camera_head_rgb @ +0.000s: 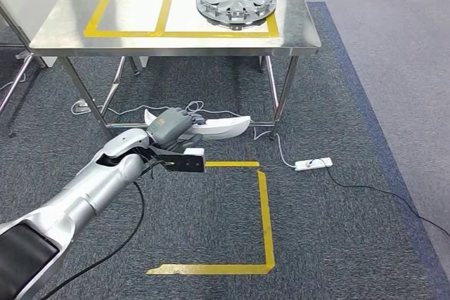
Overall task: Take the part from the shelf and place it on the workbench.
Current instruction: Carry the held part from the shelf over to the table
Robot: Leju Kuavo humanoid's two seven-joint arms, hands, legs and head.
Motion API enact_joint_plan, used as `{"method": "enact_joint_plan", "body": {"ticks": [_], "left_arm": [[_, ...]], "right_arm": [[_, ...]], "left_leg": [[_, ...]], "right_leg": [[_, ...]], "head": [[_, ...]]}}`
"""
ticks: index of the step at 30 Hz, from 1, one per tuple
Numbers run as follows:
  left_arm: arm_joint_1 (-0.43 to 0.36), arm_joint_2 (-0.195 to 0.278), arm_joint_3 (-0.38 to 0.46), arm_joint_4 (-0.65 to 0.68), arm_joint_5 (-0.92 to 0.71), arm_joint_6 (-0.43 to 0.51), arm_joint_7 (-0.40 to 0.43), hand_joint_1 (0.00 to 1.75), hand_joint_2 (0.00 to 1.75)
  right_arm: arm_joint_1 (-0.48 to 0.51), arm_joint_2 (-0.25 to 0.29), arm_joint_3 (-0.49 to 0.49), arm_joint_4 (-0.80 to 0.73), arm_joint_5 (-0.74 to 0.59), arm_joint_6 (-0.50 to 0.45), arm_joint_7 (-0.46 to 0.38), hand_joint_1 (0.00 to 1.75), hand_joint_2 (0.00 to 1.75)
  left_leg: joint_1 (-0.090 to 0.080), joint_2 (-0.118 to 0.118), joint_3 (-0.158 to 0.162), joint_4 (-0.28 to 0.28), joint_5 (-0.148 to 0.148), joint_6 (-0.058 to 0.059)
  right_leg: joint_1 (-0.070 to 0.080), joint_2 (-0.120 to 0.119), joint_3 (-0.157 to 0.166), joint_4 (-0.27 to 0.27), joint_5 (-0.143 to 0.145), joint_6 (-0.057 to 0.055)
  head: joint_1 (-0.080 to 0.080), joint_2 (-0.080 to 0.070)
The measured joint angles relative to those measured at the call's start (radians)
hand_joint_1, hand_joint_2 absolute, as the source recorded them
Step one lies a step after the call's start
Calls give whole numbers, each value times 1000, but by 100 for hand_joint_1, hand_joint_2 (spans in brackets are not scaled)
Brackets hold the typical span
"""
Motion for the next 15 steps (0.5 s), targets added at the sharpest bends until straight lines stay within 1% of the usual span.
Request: {"method": "enact_joint_plan", "body": {"ticks": [1, 2, 3, 4, 5, 6, 7, 8, 9, 10, 11, 12, 14, 15], "left_arm": [[1, 0, 0, 1, 0, 0, 0, 175, 175], [2, 0, 0, 2, 0, 0, 0, 175, 175], [2, 0, 0, 2, 0, 0, 0, 175, 175], [1, -1, 0, 2, 0, 0, 0, 175, 175], [0, -1, 0, 2, 0, 0, 0, 175, 175], [-1, -1, 0, 2, 0, 0, 0, 175, 175], [-1, -2, -1, 3, 0, 0, 0, 175, 175], [-1, -2, -1, 3, 0, 0, 0, 175, 175], [0, -2, -1, 4, 0, 1, 0, 175, 175], [0, -2, -1, 4, 0, 2, 0, 175, 175], [-2, -2, 0, 4, 0, 2, 0, 175, 175], [-3, -2, 0, 4, 0, 3, 0, 175, 175], [-3, -2, -1, 5, 0, 3, -1, 175, 175], [-1, -1, -2, 6, 0, 3, -1, 175, 175]], "right_arm": [[1, 0, 0, 0, 0, 0, 0, 0, 175], [1, 0, 0, 0, 0, 0, 0, 0, 175], [2, 0, 0, 0, 0, 0, 0, 0, 175], [2, 0, 0, 0, 0, -1, 0, 0, 175], [1, 0, 0, 0, 0, -1, -1, 0, 175], [1, 0, 0, 0, 0, -1, -1, 0, 175], [1, 0, 0, 0, 0, -2, -1, 0, 175], [0, 0, 0, 0, 0, -2, -2, 0, 175], [0, 0, 0, 0, 0, -2, -2, 0, 175], [0, 0, 0, 0, 0, -2, -2, 0, 175], [0, 0, 0, 0, 0, -2, -2, 0, 175], [1, 0, 0, 0, 0, -2, -2, 0, 175], [1, 0, 0, 0, 0, -2, -2, 0, 175], [1, 0, 0, 0, 0, -2, -2, 0, 175]], "left_leg": [[-3, -2, 1, 0, 0, 1], [-6, -5, 2, 1, -1, 1], [-8, -8, 3, 1, -2, 1], [-10, -10, 3, 2, -3, 1], [-13, -12, 2, 4, -4, -1], [-14, -13, 1, 6, -4, -4], [-15, -14, -2, 6, -4, -8], [-15, -16, -3, 7, -3, -12], [-13, -16, -4, 7, -4, -16], [-13, -15, -6, 15, -12, -21], [-11, -13, -16, 39, -29, -27], [-9, -10, -35, 83, -56, -34], [-2, -5, -93, 213, -117, -46], [2, -4, -117, 266, -134, -50]], "right_leg": [[1, 0, -9, 11, 8, -3], [3, 1, 4, -20, 34, -7], [5, 3, 34, -86, 72, -13], [8, 7, 69, -159, 102, -20], [10, 10, 102, -222, 123, -25], [12, 14, 123, -262, 132, -28], [14, 16, 132, -277, 130, -30], [14, 15, 135, -281, 131, -31], [12, 13, 136, -283, 133, -34], [10, 11, 138, -286, 135, -39], [8, 9, 139, -289, 137, -43], [5, 6, 141, -292, 138, -47], [5, 2, 141, -291, 137, -50], [5, 0, 141, -291, 136, -51]], "head": [[0, 0], [0, 0], [0, 0], [0, 0], [-1, 0], [-1, 0], [-1, 0], [-2, 0], [-1, 0], [-2, 0], [-4, 0], [-6, 0], [-8, 0], [-8, 0]]}}
